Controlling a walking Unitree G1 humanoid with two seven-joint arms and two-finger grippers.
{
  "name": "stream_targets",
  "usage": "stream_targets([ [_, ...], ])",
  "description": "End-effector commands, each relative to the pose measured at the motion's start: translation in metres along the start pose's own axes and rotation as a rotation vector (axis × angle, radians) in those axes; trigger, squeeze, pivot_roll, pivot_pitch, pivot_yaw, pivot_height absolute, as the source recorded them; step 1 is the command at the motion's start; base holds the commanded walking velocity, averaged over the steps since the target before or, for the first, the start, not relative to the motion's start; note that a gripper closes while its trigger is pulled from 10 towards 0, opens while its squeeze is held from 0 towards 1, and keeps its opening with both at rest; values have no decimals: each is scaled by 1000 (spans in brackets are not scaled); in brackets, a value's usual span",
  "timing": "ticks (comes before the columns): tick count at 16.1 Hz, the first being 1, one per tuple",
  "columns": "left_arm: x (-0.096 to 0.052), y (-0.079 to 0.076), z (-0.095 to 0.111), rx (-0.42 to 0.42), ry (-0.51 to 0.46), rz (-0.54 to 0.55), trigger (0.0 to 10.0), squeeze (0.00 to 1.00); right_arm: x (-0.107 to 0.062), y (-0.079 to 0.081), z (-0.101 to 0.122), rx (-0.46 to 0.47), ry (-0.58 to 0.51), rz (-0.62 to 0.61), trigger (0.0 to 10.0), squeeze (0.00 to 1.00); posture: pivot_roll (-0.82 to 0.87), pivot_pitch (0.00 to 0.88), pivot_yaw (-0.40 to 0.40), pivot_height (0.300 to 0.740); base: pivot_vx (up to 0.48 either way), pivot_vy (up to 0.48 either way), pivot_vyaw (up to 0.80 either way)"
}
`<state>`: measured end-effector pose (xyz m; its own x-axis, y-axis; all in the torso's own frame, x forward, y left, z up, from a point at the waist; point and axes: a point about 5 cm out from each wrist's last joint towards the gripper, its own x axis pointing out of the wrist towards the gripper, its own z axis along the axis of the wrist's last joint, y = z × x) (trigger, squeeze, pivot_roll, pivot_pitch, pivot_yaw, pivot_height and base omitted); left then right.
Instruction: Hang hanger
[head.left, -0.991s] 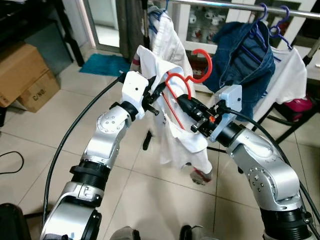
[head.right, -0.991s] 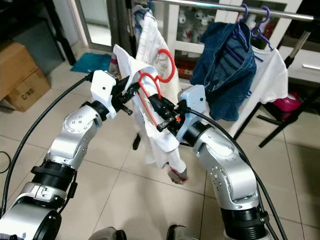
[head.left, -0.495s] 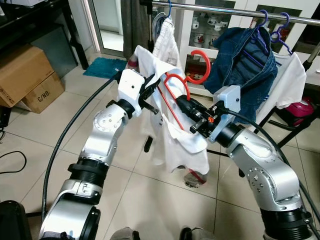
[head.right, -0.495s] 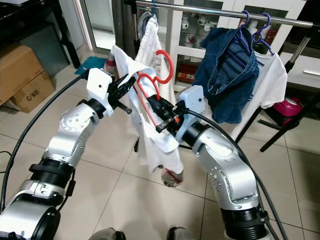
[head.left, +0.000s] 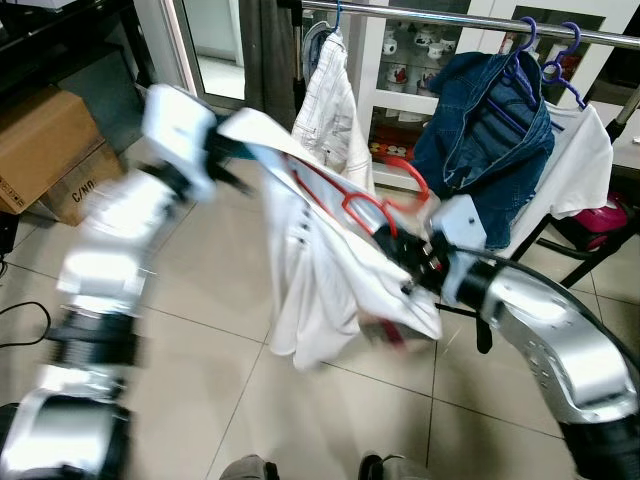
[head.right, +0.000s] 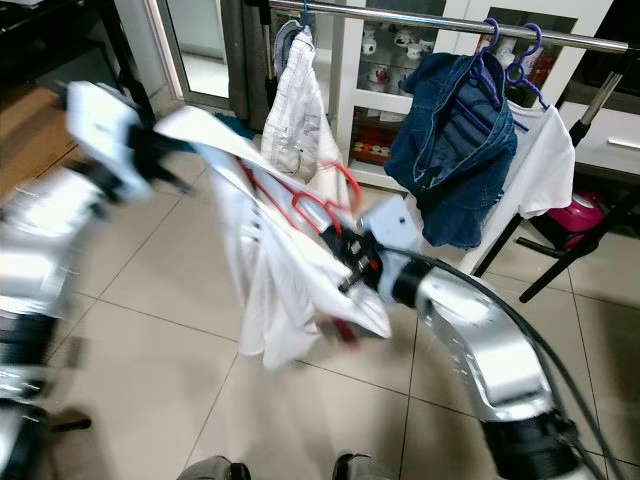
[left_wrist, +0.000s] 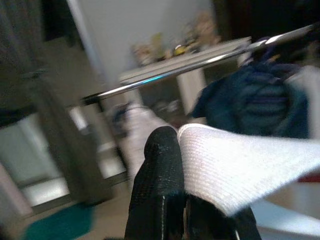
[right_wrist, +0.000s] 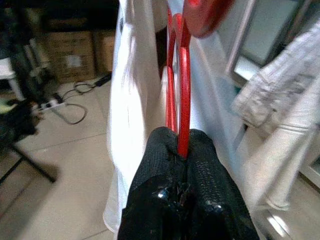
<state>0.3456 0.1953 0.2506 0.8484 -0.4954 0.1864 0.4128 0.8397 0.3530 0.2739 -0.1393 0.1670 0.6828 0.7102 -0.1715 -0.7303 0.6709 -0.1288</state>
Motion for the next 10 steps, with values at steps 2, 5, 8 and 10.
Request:
stream_targets([
  [2,-15,42,6,114,95,110,0,0,-11,0,4,0,-36,67,0,0,-108,39,16,740,0,0,0],
  [5,-30,81,-1,173,211,229,0,0,-20,6,10,38,-93,175,0,0,-102,37,14,740,0,0,0],
  [8,-30,91,-11,56,194,309,0,0,-18,13,17,106,-171,224,0,0,-101,35,19,740,0,0,0],
  [10,-13,57,-24,-48,155,163,0,0,-1,5,23,183,-229,44,0,0,-101,37,27,740,0,0,0],
])
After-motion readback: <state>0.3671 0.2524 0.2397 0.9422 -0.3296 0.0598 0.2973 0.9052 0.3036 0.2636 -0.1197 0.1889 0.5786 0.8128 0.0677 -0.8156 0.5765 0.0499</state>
